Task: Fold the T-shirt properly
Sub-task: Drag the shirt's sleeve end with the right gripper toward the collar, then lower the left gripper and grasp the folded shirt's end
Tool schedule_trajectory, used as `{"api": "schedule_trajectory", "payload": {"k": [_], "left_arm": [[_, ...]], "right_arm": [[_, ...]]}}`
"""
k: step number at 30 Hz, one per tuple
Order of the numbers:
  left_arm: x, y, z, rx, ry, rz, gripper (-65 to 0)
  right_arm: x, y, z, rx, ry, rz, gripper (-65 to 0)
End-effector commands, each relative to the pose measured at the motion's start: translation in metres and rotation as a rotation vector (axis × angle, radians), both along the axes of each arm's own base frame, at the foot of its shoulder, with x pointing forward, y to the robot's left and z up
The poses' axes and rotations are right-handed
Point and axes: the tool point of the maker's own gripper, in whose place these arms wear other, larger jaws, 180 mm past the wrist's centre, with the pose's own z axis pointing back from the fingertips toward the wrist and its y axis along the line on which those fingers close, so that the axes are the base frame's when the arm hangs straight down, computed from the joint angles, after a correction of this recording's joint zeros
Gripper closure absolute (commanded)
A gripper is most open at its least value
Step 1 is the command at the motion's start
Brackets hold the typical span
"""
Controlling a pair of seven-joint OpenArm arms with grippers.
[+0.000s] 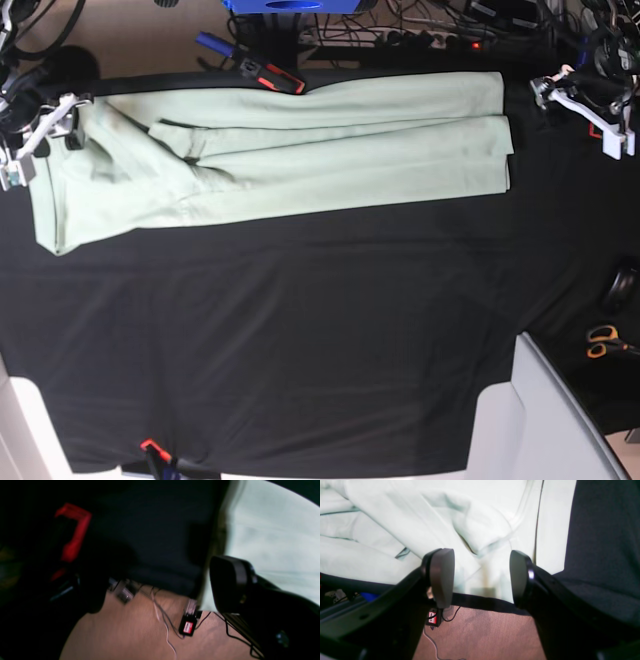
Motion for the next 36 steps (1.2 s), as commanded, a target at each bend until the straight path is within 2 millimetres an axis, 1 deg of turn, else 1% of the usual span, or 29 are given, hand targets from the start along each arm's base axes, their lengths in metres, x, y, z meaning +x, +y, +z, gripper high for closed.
{"api": "schedule_trajectory", "payload": {"k": [1, 2, 4, 7, 8, 10, 13, 17, 18, 23, 26, 27, 28, 29, 30, 31, 33, 34, 35, 36], "left_arm": [[0.004, 0.006, 0.006, 0.014, -0.036, -0.001, -61.8], [0.003, 0.004, 0.001, -0.002, -0.042, -0.003, -61.8], [0.008, -0.008, -0.01, -0.039, -0.043, -0.02, -61.8], [0.005, -0.02, -0.026, -0.091, -0.02, -0.035, -61.8], [0.006, -0.023, -0.029, -0.105, -0.02, -0.042, -61.8], [0.012, -0.036, -0.037, -0.142, -0.021, -0.06, -61.8], [0.018, -0.046, -0.04, -0.163, -0.028, -0.072, -61.8], [0.024, -0.054, -0.041, -0.183, -0.045, -0.065, -61.8], [0.024, -0.057, -0.044, -0.191, -0.043, -0.063, -61.8], [0.03, -0.086, -0.057, -0.247, -0.016, -0.116, -61.6], [0.026, -0.09, -0.065, -0.267, 0.003, -0.106, -61.6], [0.028, -0.093, -0.067, -0.278, 0.0, -0.1, -61.5], [0.028, -0.094, -0.069, -0.286, 0.003, -0.095, -60.3], [0.026, -0.095, -0.072, -0.291, 0.011, -0.09, -57.1], [0.025, -0.095, -0.074, -0.297, 0.017, -0.085, -52.4], [0.023, -0.096, -0.077, -0.303, 0.025, -0.08, -45.7], [0.02, -0.096, -0.082, -0.312, 0.039, -0.071, -29.7], [0.018, -0.097, -0.084, -0.317, 0.045, -0.067, -23.3], [0.016, -0.097, -0.085, -0.321, 0.05, -0.064, -18.8], [0.015, -0.098, -0.087, -0.324, 0.054, -0.062, -16.3]], "right_arm": [[0.008, 0.0, 0.008, -0.001, -0.04, 0.014, -33.4], [0.008, 0.0, 0.008, -0.001, -0.04, 0.014, -33.4], [0.008, 0.0, 0.008, -0.001, -0.04, 0.014, -33.4], [0.008, 0.0, 0.009, -0.001, -0.042, 0.014, -33.4], [0.008, 0.0, 0.009, -0.001, -0.042, 0.014, -33.4], [0.008, 0.0, 0.009, -0.001, -0.042, 0.014, -33.4], [0.008, 0.0, 0.009, -0.001, -0.042, 0.014, -33.4], [0.008, 0.0, 0.009, -0.001, -0.042, 0.014, -33.4], [0.008, 0.0, 0.009, 0.0, -0.041, 0.016, -33.4], [0.008, 0.002, 0.009, 0.002, -0.041, 0.029, -33.4], [0.008, 0.002, 0.009, 0.002, -0.041, 0.029, -33.4], [0.008, 0.002, 0.009, 0.002, -0.041, 0.029, -33.4], [0.008, 0.002, 0.009, 0.002, -0.041, 0.029, -33.4], [0.008, 0.002, 0.009, 0.002, -0.041, 0.029, -33.4], [0.008, 0.002, 0.009, 0.002, -0.041, 0.029, -33.4], [0.008, 0.002, 0.009, 0.002, -0.041, 0.029, -33.4], [0.008, 0.002, 0.009, 0.002, -0.041, 0.029, -33.4], [0.008, 0.002, 0.009, 0.002, -0.041, 0.029, -33.4], [0.008, 0.002, 0.009, 0.002, -0.041, 0.029, -33.4], [0.008, 0.002, 0.009, 0.002, -0.041, 0.029, -33.4]]}}
